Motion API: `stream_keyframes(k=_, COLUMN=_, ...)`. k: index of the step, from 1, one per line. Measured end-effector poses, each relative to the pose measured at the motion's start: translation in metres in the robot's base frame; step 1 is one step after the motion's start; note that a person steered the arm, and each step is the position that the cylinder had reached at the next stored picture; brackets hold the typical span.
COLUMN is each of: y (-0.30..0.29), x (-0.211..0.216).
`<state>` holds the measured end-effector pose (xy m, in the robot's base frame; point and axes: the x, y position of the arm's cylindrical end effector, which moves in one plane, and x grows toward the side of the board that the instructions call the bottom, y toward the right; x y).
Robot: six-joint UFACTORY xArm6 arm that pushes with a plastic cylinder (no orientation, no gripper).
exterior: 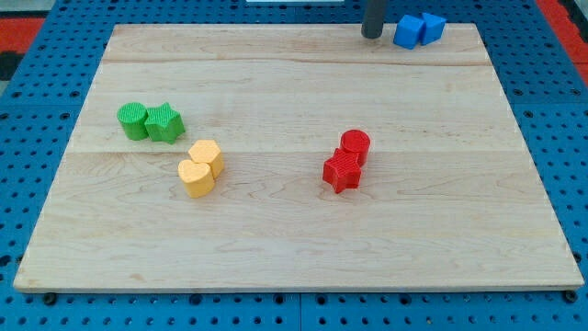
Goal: Move yellow heart along with the yellow hexagon up towards the center of the board
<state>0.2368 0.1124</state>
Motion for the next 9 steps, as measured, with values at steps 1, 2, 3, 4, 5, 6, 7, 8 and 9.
stream_keyframes(k=1, y=-0.017, x=0.060)
stream_keyframes(k=2, y=-0.065, x=0.120)
stream_keyframes(k=3, y=-0.118, x=0.173)
stream_keyframes(k=4, y=-0.145, x=0.235)
stream_keyframes(k=5, y=-0.187, x=0.291)
stream_keyframes(k=6, y=-0.254, x=0.299)
stream_keyframes(k=7, y=-0.260, x=0.298)
stream_keyframes(k=8, y=-0.224, x=0.296)
stream_keyframes(k=9, y=-0.221, x=0.291)
